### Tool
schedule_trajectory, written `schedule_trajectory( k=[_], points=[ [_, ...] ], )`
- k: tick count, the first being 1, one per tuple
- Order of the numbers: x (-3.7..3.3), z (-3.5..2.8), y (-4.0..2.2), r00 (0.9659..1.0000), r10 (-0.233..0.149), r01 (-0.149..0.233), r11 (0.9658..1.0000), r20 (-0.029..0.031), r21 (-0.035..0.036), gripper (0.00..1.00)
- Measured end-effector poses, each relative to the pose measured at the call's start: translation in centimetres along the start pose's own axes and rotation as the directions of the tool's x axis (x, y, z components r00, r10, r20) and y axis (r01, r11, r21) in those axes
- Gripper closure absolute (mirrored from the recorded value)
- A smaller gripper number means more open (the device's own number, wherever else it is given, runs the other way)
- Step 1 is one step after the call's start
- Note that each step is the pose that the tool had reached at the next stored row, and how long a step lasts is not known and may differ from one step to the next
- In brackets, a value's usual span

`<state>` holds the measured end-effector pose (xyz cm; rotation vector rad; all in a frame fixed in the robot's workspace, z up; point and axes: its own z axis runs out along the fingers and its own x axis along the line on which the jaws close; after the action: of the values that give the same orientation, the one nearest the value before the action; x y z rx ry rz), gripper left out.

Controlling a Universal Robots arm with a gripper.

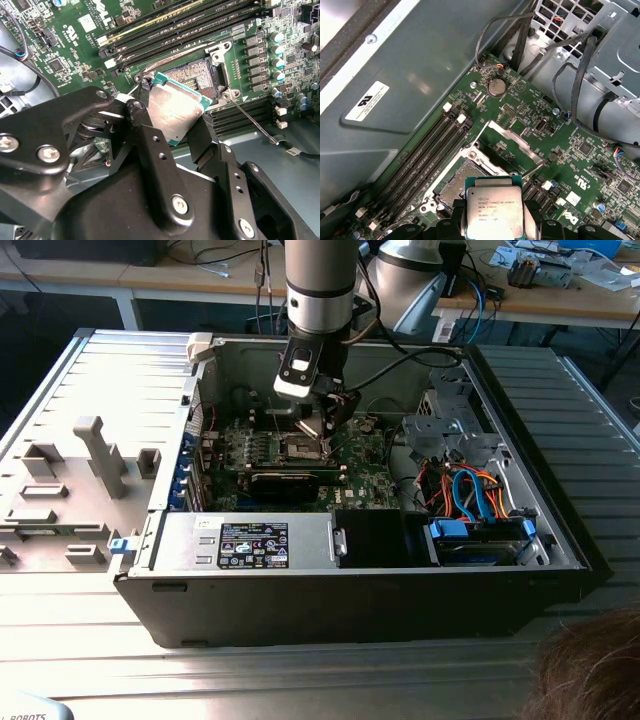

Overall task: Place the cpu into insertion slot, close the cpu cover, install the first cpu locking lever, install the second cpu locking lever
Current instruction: 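Place the cpu into insertion slot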

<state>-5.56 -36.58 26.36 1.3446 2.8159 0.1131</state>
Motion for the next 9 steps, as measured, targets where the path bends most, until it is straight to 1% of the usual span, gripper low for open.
schedule_trajectory(
  k=[9],
  points=[
    [0.00, 0.09, -0.01, 0.9998, 0.019, -0.019, 0.9998, 0.0015, -0.0003, 0.45]
  ],
)
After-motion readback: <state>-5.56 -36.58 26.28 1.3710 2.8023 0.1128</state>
